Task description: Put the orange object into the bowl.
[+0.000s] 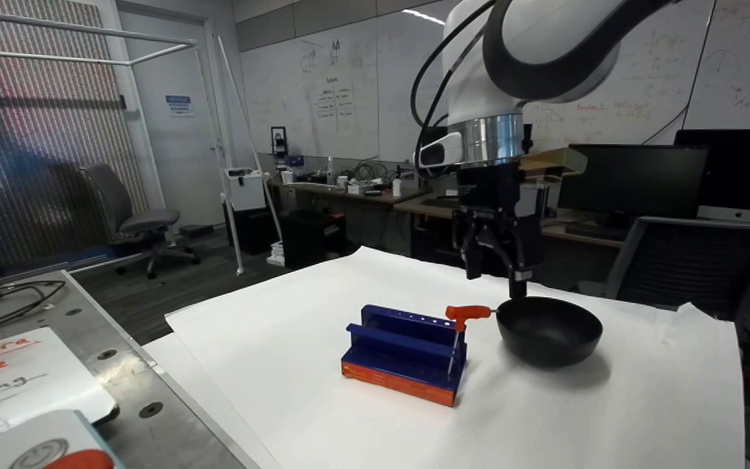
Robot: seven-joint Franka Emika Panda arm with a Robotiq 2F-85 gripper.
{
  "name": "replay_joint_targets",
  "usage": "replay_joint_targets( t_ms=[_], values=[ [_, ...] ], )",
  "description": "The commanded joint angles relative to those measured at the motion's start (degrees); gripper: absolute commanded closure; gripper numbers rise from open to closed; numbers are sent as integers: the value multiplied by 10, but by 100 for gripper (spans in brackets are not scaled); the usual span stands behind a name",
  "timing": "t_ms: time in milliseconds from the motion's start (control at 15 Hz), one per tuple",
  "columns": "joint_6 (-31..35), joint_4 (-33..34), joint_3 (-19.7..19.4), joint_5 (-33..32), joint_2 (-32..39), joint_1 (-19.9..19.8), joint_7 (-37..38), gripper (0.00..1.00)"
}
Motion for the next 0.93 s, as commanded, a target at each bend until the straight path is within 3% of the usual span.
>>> replay_joint_targets(
  t_ms=[0, 667, 733, 867],
  values=[
    [34, 5, 12, -7, 18, -5, -36, 0],
    [83, 10, 20, -9, 71, -8, -21, 0],
    [84, 11, 20, -10, 74, -9, -22, 25],
    [90, 11, 21, -9, 78, -10, -25, 34]
  ],
)
